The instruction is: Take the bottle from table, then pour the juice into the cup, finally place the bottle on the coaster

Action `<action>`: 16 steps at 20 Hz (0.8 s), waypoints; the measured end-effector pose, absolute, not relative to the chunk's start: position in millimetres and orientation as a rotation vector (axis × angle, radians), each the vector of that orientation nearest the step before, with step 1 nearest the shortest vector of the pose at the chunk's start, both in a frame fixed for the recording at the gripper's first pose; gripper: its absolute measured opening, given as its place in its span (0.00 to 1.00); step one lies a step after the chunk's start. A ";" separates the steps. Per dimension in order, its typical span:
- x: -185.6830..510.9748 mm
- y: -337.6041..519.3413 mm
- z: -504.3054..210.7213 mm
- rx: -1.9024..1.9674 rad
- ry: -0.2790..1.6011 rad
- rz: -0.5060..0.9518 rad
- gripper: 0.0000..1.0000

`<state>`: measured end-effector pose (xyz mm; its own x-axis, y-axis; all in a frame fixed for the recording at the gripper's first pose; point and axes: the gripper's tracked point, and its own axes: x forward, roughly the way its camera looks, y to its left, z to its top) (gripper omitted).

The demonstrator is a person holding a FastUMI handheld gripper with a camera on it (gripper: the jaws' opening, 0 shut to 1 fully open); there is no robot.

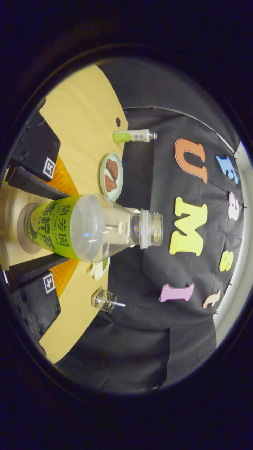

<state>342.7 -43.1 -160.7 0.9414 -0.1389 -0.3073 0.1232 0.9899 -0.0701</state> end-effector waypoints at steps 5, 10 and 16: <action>346.4 -44.8 -169.3 -0.051 0.321 -0.161 0.83; 339.2 -50.7 -168.8 -0.039 0.322 -0.192 0.87; 329.0 -50.5 -160.1 0.044 0.280 -0.196 0.98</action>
<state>329.0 -50.5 -160.1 0.9422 -0.1858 -0.2787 0.1981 0.9801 0.0163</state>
